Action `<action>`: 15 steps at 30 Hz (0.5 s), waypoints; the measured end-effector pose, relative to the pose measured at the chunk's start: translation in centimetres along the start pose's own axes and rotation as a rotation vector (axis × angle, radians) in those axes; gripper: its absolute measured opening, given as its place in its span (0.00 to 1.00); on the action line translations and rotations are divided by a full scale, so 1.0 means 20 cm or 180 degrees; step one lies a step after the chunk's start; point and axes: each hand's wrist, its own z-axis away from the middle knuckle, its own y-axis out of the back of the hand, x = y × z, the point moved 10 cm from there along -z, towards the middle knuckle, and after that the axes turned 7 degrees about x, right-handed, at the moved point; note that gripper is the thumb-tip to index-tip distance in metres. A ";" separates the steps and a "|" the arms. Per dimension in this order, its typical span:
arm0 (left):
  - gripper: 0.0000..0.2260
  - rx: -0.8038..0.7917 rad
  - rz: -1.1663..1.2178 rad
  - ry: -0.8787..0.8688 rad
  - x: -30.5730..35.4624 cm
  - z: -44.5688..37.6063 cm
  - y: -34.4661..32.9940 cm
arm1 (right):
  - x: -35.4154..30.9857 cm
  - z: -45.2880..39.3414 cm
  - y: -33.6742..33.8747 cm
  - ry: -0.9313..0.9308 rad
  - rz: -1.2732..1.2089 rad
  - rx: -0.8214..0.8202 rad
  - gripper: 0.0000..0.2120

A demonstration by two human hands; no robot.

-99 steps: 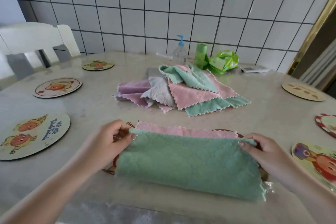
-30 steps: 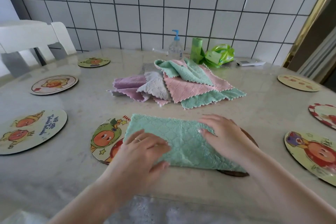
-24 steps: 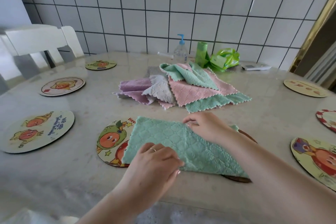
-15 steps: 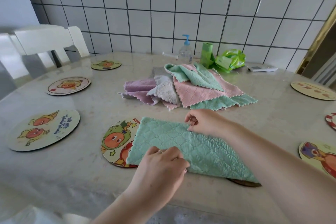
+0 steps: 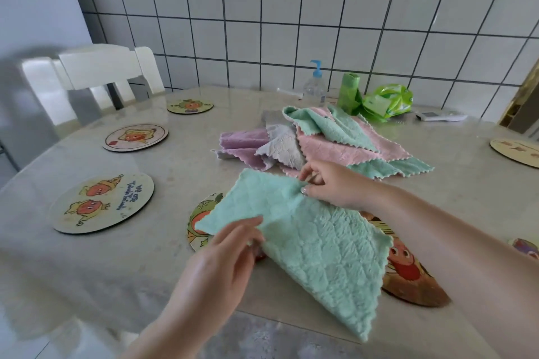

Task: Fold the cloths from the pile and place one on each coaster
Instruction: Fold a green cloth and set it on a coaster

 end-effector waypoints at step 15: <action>0.12 -0.1095 0.1389 0.1264 -0.71 -0.14 0.23 | -0.23 -0.11 -0.51 -0.0268 -0.1122 -0.0450 0.24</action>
